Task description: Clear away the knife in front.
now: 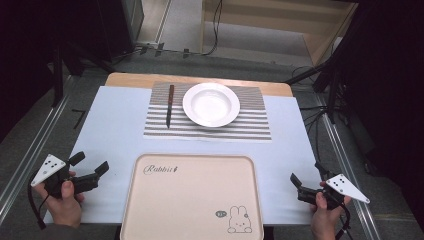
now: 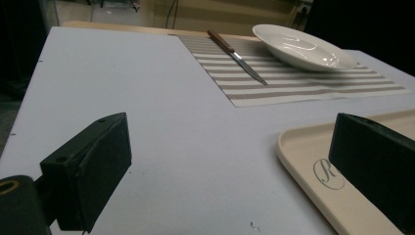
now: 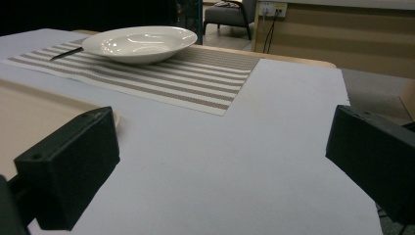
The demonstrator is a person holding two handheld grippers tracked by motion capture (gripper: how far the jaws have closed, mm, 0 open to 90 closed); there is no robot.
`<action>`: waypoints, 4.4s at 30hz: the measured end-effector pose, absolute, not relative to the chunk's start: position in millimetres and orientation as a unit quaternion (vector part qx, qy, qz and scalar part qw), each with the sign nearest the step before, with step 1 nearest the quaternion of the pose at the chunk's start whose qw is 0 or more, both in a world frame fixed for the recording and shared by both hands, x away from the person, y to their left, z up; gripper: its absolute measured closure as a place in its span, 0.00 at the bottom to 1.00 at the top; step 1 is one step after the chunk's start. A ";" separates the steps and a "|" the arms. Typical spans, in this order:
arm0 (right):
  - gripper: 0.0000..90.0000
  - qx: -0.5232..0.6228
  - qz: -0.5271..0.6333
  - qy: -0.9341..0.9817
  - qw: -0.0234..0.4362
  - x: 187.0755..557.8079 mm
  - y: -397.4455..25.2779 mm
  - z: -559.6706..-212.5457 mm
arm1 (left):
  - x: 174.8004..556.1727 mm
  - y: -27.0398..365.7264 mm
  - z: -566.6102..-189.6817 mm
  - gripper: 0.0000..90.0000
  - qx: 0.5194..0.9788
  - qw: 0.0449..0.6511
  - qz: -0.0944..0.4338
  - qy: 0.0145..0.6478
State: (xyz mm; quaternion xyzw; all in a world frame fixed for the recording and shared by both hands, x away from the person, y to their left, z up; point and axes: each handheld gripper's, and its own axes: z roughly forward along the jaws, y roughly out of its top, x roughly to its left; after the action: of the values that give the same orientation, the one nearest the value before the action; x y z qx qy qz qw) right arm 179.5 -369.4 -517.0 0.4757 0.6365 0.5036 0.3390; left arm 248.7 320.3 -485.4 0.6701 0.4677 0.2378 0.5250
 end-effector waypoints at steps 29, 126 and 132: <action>0.00 0.471 0.504 0.641 0.336 179.6 -367.2 -518.0 | 265.6 270.1 -433.8 0.02 0.698 0.516 0.230 0.441; 0.00 0.469 0.503 0.643 0.337 181.4 -366.8 -518.8 | 543.7 109.8 -467.3 0.72 0.772 0.254 0.127 0.568; 0.00 0.470 0.503 0.643 0.336 181.7 -366.5 -518.8 | 546.0 107.2 -475.9 0.74 0.771 0.252 0.124 0.571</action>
State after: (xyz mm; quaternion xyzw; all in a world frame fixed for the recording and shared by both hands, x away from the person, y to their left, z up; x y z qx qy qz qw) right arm 181.7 -366.5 -518.8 0.4696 0.6430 0.5030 0.3362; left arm 546.0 107.2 -475.9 0.7715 0.5709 0.1235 0.2521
